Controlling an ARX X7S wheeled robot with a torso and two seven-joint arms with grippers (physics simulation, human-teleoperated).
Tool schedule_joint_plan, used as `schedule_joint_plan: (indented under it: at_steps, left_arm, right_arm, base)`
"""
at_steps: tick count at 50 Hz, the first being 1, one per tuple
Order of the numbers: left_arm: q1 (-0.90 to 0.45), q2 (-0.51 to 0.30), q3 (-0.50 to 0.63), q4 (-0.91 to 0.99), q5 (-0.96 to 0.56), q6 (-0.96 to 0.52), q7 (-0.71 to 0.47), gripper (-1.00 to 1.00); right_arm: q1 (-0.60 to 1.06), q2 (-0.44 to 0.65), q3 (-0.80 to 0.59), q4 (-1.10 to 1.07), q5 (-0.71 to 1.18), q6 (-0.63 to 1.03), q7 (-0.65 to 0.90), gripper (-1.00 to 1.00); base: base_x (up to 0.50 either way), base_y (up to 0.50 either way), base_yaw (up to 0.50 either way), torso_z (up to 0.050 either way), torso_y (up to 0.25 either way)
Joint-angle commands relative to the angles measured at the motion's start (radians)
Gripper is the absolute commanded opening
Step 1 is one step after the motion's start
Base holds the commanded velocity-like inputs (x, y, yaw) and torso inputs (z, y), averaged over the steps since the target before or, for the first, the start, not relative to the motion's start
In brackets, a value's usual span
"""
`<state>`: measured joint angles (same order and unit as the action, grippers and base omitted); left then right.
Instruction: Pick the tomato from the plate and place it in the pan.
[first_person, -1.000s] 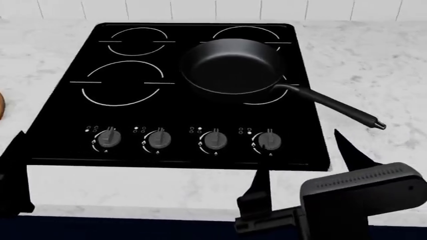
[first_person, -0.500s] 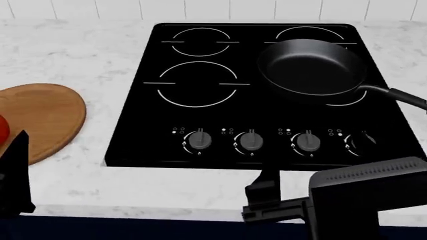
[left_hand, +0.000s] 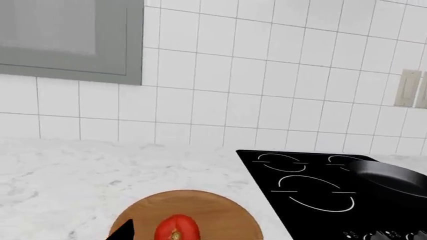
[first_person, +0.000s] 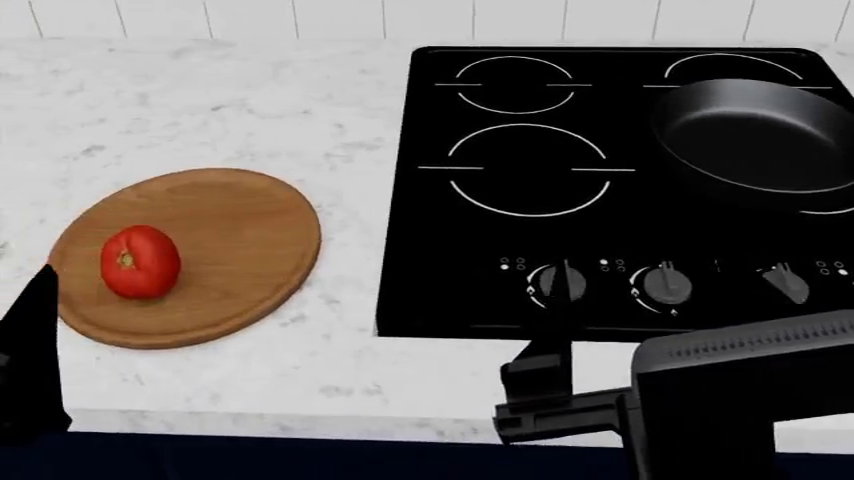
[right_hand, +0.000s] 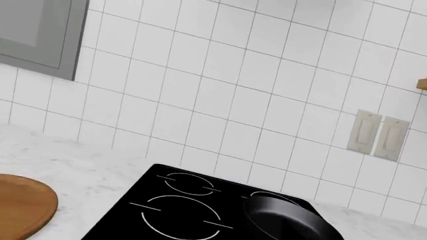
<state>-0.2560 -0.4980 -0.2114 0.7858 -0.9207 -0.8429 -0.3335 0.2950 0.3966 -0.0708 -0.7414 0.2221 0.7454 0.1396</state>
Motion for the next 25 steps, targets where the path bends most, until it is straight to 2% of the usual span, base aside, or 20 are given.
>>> schedule_joint_plan:
  at_steps: [1, 3, 25]
  left_arm:
    - [-0.009, 0.006, 0.022, -0.008, 0.011, 0.006, -0.003, 1.00]
    - [-0.017, 0.006, 0.027, -0.016, 0.013, 0.008, 0.000, 1.00]
    - [-0.014, 0.016, 0.052, -0.022, 0.015, 0.022, 0.005, 1.00]
  right_arm:
    - [0.021, 0.002, 0.010, 0.002, 0.020, 0.041, -0.002, 1.00]
    - [0.037, -0.003, 0.019, 0.002, 0.032, 0.066, 0.001, 1.00]
    - [0.032, 0.006, 0.010, 0.008, 0.019, 0.061, 0.019, 1.00]
  base:
    - [0.00, 0.00, 0.00, 0.000, 0.000]
    - [0.00, 0.00, 0.00, 0.000, 0.000]
    - [0.50, 0.00, 0.00, 0.000, 0.000]
